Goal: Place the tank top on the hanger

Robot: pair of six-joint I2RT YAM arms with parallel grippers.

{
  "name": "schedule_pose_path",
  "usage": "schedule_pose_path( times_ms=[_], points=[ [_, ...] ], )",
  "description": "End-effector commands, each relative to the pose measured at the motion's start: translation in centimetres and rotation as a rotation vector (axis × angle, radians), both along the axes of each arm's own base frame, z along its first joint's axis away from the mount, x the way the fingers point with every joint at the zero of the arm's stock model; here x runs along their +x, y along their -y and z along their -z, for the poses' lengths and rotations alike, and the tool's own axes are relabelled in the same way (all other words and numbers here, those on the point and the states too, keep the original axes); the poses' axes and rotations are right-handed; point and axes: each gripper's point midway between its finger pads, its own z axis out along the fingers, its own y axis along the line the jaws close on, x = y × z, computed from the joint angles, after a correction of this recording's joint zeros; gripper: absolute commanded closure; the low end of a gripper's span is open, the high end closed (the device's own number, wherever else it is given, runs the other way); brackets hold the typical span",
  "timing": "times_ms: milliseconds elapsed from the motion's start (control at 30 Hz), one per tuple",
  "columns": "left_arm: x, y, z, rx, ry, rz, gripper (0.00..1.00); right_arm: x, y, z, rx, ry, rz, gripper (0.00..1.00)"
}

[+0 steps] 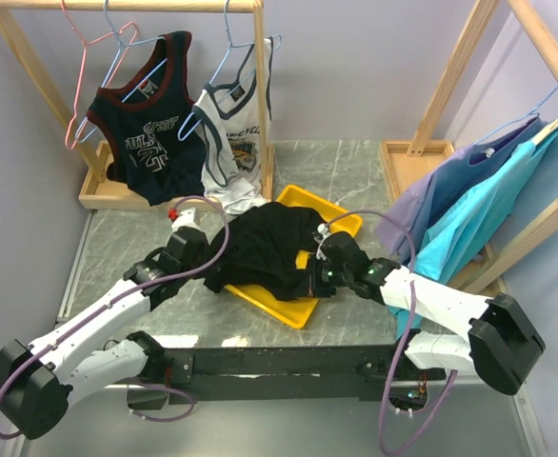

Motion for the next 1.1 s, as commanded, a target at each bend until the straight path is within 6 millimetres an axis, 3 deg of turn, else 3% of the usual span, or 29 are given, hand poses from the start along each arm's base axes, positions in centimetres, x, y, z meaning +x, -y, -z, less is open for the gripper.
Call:
schedule_pose_path(
  times_ms=[0, 67, 167, 300, 367, 400, 433, 533, 667, 767, 800, 867, 900, 967, 1000, 1067],
  points=[
    [1.2, 0.7, -0.7, -0.048, 0.032, -0.029, 0.95, 1.8, -0.6, -0.9, -0.017, 0.098, 0.003, 0.79],
    [1.2, 0.4, -0.6, -0.040, 0.032, -0.036, 0.89, 2.2, -0.3, -1.0, -0.049, 0.122, 0.015, 0.61],
    [1.1, -0.1, -0.6, -0.029, 0.039, -0.053, 0.86, 2.9, 0.8, -1.2, -0.114, 0.161, 0.047, 0.44],
    [1.0, -0.1, -0.7, -0.030, 0.044, -0.049, 0.76, 3.8, 1.4, -2.8, -0.152, 0.209, 0.063, 0.41],
    [0.9, -0.2, -1.0, -0.027, 0.051, -0.046, 0.65, 4.0, 1.3, -3.4, -0.144, 0.222, 0.064, 0.40],
    [0.9, -0.4, -1.4, -0.028, 0.061, -0.050, 0.58, 4.3, 1.2, -4.3, -0.135, 0.242, 0.073, 0.39],
    [0.8, -0.7, -1.7, -0.021, 0.070, -0.054, 0.43, 4.3, 1.3, -4.5, -0.135, 0.250, 0.071, 0.38],
    [0.7, -1.0, -4.5, -0.035, 0.145, -0.040, 0.36, 4.8, 0.9, -6.6, -0.097, 0.296, 0.072, 0.36],
    [-0.4, -1.5, -9.4, -0.084, 0.252, -0.002, 0.25, 5.6, -0.1, -9.4, -0.048, 0.353, 0.065, 0.35],
    [-1.0, -1.7, -15.1, -0.160, 0.389, 0.020, 0.22, 6.2, -0.8, -11.6, -0.012, 0.398, 0.061, 0.34],
    [-1.1, -1.9, -18.3, -0.189, 0.466, 0.019, 0.21, 6.5, -1.0, -12.5, -0.002, 0.417, 0.063, 0.34],
    [-1.0, -2.8, -22.1, -0.207, 0.552, -0.017, 0.22, 6.7, -1.1, -13.5, 0.008, 0.436, 0.065, 0.33],
    [-0.9, -4.1, -26.1, -0.198, 0.644, -0.062, 0.23, 6.9, -1.3, -14.2, 0.018, 0.451, 0.066, 0.33],
    [0.8, -5.4, -28.7, -0.133, 0.681, -0.153, 0.23, 7.2, -1.4, -14.9, 0.028, 0.464, 0.069, 0.33],
    [0.9, -7.2, -33.1, -0.108, 0.769, -0.230, 0.22, 7.1, -1.5, -15.5, 0.040, 0.471, 0.066, 0.33],
    [3.4, -7.3, -35.3, -0.033, 0.788, -0.286, 0.21, 7.0, -1.8, -15.9, 0.055, 0.473, 0.056, 0.33]
  ],
)
